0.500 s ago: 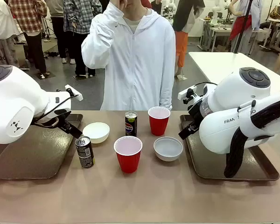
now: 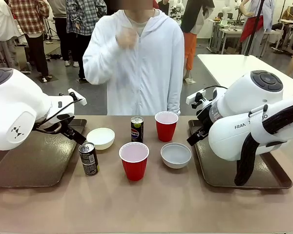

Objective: Prepare tableware on both trays.
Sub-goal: Pick up a Picnic Bowl from the table and place it on a Handle tray.

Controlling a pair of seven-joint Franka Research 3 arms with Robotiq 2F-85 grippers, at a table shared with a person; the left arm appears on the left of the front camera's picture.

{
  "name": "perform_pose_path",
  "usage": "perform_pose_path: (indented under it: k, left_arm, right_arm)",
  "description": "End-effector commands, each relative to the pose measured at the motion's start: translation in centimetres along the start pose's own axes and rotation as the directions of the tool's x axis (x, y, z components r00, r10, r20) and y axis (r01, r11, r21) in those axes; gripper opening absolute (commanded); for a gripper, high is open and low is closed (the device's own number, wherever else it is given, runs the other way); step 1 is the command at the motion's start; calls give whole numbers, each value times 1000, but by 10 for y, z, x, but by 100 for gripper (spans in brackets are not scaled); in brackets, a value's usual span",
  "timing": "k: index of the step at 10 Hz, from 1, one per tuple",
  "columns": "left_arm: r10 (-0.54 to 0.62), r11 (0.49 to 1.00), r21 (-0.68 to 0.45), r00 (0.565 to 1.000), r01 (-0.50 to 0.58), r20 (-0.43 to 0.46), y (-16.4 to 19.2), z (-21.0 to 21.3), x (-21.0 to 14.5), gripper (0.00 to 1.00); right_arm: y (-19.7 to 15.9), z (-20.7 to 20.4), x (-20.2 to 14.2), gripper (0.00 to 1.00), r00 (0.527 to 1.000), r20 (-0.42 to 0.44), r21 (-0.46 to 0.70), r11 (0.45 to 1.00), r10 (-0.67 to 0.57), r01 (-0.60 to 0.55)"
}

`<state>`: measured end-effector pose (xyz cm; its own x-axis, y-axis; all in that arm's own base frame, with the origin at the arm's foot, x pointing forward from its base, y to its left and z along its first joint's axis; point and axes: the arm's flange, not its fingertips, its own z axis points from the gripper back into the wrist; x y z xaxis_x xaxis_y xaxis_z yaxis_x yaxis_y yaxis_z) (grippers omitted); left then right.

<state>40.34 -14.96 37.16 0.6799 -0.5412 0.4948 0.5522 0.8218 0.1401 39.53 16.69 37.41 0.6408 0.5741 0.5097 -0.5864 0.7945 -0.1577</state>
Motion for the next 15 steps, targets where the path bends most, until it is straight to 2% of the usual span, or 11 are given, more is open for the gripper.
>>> perform_pose_path:
  k: [1,11,12,13,15]
  left_arm:
    - [0,1000,0,1000,0,0,0,0,0,100]
    - [0,1000,0,1000,0,0,0,0,0,100]
    - [-19,998,58,1000,19,3,6,11,13,100]
    - [-11,998,62,1000,12,-19,11,38,25,100]
    - [5,1000,15,998,-4,-59,19,94,29,100]
  right_arm:
    - [0,0,0,100,1000,0,0,1000,0,0]
    - [0,0,0,100,1000,0,0,1000,0,0]
    - [-5,2,12,100,1000,13,32,999,-1,1]
    - [-5,16,17,100,1000,-18,61,998,25,-24]
    - [-9,53,7,100,995,-95,110,994,15,-4]
